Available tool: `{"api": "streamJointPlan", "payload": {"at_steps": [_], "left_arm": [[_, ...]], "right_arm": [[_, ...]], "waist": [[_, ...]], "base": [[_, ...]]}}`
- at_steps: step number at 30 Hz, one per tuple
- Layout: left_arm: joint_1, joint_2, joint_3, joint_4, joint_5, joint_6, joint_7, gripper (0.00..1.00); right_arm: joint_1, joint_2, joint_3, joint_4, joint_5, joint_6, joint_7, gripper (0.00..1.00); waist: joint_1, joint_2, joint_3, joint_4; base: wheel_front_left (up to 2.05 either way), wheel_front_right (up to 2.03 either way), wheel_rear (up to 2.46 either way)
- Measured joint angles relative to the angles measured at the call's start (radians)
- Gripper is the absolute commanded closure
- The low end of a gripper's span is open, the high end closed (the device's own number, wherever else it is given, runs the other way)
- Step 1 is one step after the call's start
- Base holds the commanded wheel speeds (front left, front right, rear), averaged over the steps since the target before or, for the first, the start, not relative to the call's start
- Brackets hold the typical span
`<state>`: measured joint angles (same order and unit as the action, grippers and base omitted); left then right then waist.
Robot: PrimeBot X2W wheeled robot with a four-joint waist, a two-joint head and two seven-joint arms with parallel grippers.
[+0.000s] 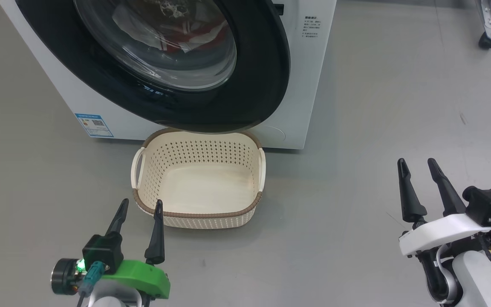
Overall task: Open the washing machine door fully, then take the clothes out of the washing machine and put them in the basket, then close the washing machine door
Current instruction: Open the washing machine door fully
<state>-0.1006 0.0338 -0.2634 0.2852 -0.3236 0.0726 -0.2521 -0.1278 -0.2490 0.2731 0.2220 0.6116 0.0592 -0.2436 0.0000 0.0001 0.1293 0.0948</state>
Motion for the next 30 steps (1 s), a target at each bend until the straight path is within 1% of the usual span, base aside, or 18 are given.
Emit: {"api": "streamJointPlan", "payload": {"at_steps": [10,18,25,30], "left_arm": [[0.000,0.000,-0.001,-0.002,0.000,0.000,0.000,0.00],[-0.001,0.000,-0.007,-0.011,0.000,-0.008,0.000,0.00],[-0.005,0.000,-0.027,-0.020,0.000,-0.008,0.000,0.00],[-0.021,0.000,-0.036,-0.026,-0.002,-0.008,0.000,0.00]], "right_arm": [[0.005,-0.002,-0.016,-0.018,-0.015,0.000,-0.001,0.00],[-0.003,-0.009,-0.041,-0.040,-0.015,0.000,-0.001,0.00],[-0.088,-0.039,-0.050,-0.066,-0.016,0.002,0.001,0.00],[-0.148,-0.047,-0.065,-0.077,-0.001,0.011,0.016,0.00]], "waist": [[0.0000,0.0000,0.010,0.008],[0.0000,0.0000,0.041,0.018],[0.0000,0.0000,0.077,0.028],[0.0000,0.0000,0.099,0.038]], "base": [[0.00,0.00,0.00],[0.00,0.00,0.00],[0.00,0.00,0.00],[0.00,0.00,0.00]]}}
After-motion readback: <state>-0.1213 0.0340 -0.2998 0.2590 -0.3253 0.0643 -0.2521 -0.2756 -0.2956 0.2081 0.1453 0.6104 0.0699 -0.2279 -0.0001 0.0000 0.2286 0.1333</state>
